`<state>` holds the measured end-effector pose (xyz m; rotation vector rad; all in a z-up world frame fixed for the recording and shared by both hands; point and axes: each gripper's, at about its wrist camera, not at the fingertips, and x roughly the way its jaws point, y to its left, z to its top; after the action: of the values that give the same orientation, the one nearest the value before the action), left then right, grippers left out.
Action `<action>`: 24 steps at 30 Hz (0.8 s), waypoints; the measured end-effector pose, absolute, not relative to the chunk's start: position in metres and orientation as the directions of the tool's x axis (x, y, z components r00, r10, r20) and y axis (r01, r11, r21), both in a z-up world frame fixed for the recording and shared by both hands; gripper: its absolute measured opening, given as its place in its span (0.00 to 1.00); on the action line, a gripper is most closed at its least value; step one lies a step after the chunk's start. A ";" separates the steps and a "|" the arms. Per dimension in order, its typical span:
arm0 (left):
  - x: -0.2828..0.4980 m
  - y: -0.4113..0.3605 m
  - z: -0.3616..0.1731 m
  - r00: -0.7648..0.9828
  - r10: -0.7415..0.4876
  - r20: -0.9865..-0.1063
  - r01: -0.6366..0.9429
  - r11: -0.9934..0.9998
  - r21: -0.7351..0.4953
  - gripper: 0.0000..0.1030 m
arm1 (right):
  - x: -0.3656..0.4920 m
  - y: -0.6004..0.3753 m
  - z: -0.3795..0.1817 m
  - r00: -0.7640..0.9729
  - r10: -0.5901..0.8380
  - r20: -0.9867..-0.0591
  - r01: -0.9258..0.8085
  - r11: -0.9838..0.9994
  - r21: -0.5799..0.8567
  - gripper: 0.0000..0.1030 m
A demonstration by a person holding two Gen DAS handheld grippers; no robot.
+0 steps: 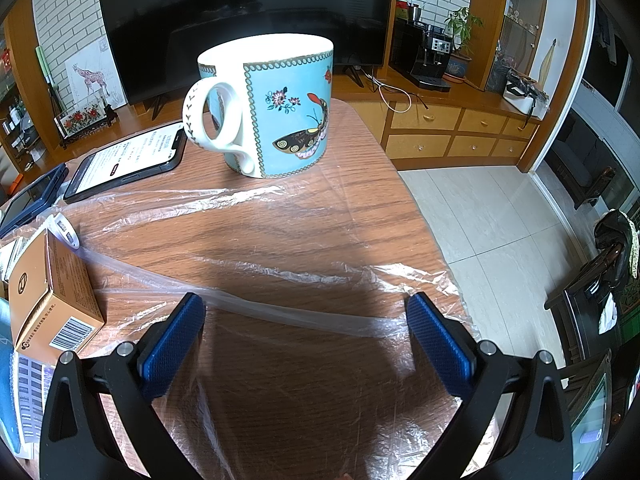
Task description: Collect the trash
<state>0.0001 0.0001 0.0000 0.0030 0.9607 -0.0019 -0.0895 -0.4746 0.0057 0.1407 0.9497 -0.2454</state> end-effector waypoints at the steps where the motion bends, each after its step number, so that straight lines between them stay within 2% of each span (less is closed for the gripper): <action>1: 0.000 0.000 0.000 0.573 0.000 -0.819 0.003 1.000 0.002 0.99 | -0.089 -0.475 0.006 0.557 -0.145 -0.818 0.268 0.963 0.012 0.97; 12: 0.001 0.001 0.000 0.570 -0.013 -0.821 0.029 1.000 0.004 0.99 | -0.092 -0.481 0.012 0.542 -0.167 -0.824 0.317 0.948 0.016 0.96; 16: -0.002 0.019 0.018 0.587 0.002 -0.809 0.003 1.000 0.005 0.98 | -0.113 -0.488 0.045 0.613 -0.138 -0.778 0.300 0.952 0.067 0.96; 18: -0.008 0.028 0.038 0.625 -0.007 -0.781 0.008 1.000 -0.002 0.99 | -0.129 -0.480 0.068 0.655 -0.116 -0.747 0.248 0.966 0.068 0.96; 20: -0.018 0.035 0.056 0.649 -0.069 -0.758 0.054 0.998 -0.045 0.98 | -0.144 -0.461 0.094 0.704 -0.028 -0.710 0.121 0.989 0.081 0.96; 22: -0.029 0.032 0.078 0.666 -0.166 -0.727 0.146 0.985 -0.091 0.98 | -0.152 -0.434 0.113 0.723 0.058 -0.689 -0.016 0.998 0.067 0.96; 24: -0.042 0.014 0.100 0.670 -0.243 -0.701 0.265 0.961 -0.080 0.99 | -0.157 -0.398 0.127 0.723 0.147 -0.675 -0.161 0.986 0.043 0.96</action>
<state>-0.0416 0.0141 0.1005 0.0293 0.7858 -0.2860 -0.1571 -0.3982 0.1266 -0.0189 0.7442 0.1701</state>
